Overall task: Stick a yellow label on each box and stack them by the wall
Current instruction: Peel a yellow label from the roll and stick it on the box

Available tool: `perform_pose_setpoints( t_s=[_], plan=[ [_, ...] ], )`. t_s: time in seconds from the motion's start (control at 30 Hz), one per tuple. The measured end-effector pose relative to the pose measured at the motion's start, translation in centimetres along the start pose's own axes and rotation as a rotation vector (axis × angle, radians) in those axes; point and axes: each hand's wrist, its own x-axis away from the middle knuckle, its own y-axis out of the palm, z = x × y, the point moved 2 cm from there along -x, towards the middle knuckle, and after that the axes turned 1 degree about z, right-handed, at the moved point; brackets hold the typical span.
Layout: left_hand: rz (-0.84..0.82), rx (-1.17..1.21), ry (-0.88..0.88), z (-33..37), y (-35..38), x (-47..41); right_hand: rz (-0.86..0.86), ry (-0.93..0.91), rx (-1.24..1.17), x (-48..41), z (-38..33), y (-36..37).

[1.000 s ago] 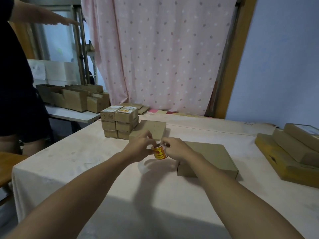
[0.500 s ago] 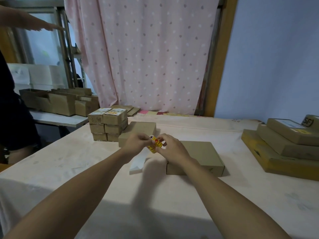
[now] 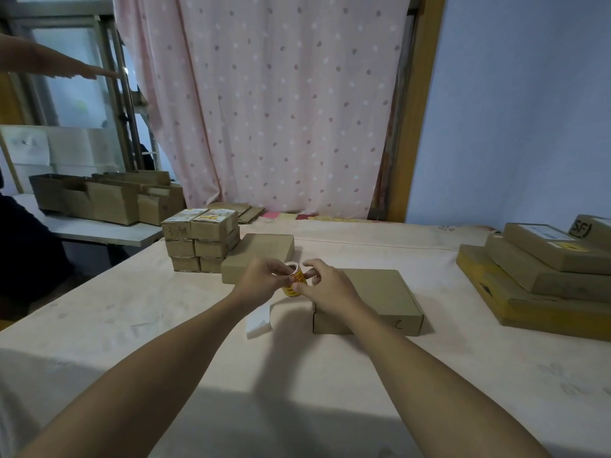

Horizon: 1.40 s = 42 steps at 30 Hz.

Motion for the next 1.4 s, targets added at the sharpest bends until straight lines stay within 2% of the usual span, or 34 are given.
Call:
perform_pose_setpoints(
  t_s=[0.2,0.43,0.63,0.83,0.97,1.23,1.4],
  plan=[
    [0.015,-0.109,0.069,0.2,0.2,0.0,0.061,0.017,0.065,-0.3,0.1,0.3],
    [0.038,-0.158,0.057,-0.1,-0.3,0.3,0.104,-0.013,0.093,-0.1,-0.2,0.3],
    [0.068,-0.235,0.037,-0.8,-0.7,0.5,0.18,0.031,0.117,-0.1,0.3,-0.3],
    [0.062,-0.413,0.074,-1.8,-0.5,1.1,0.217,0.197,-0.118,0.2,1.8,-1.7],
    [0.053,-0.556,0.075,-2.7,0.6,1.5,0.254,0.213,-0.272,0.7,2.6,-2.3],
    [-0.023,-0.799,0.176,-3.5,3.5,2.2,0.226,0.221,-0.312,2.0,4.6,-4.2],
    [-0.07,-0.847,0.227,-3.3,3.5,2.1,0.254,0.238,-0.28,2.6,5.9,-4.8]
  ],
)
